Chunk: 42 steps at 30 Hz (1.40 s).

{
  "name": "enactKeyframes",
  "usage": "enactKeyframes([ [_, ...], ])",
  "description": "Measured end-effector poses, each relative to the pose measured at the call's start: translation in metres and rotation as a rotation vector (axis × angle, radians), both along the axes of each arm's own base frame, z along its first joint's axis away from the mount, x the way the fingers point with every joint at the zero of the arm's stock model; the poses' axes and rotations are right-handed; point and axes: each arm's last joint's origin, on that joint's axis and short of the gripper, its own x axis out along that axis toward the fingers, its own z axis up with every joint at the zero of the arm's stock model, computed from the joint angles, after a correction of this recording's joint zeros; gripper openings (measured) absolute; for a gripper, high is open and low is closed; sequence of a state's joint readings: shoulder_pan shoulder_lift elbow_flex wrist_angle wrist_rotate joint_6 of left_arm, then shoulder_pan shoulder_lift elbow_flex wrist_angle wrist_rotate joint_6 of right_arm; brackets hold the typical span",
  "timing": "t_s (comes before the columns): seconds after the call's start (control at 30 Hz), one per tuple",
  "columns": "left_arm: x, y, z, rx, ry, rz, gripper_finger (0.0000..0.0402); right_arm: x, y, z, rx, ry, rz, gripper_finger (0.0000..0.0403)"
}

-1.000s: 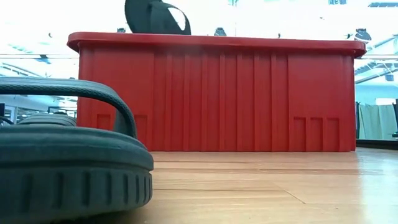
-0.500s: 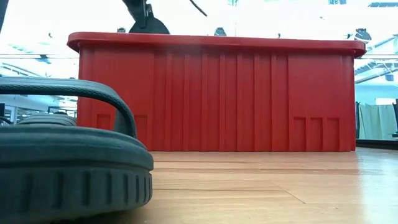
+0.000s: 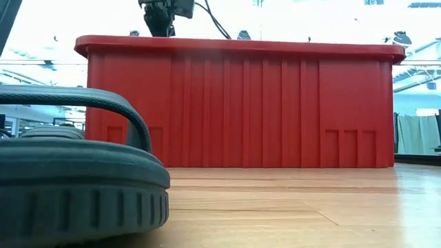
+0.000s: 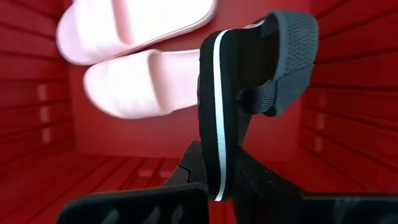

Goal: Pick and place slides into bin
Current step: Put the black slipper into the red bin

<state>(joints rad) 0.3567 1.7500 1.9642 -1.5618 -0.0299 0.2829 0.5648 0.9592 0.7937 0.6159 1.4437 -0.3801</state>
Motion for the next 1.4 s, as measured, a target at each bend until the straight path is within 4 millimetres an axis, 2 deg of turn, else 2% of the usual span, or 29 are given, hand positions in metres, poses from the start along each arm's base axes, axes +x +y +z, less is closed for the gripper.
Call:
enactKeyframes([
  [0.3,0.002,0.019,-0.006,0.081,0.025,0.041,0.0017,0.0,0.0,0.0,-0.001,0.001,0.0,0.0176],
  [0.8,0.029,0.056,-0.045,0.234,0.147,0.121,0.0018,0.0,0.0,0.0,-0.004,0.004,0.0,0.0176],
  [1.4,0.029,0.075,-0.048,0.273,0.112,0.178,0.0092,0.0,0.0,0.0,-0.005,0.004,0.003,0.0176],
])
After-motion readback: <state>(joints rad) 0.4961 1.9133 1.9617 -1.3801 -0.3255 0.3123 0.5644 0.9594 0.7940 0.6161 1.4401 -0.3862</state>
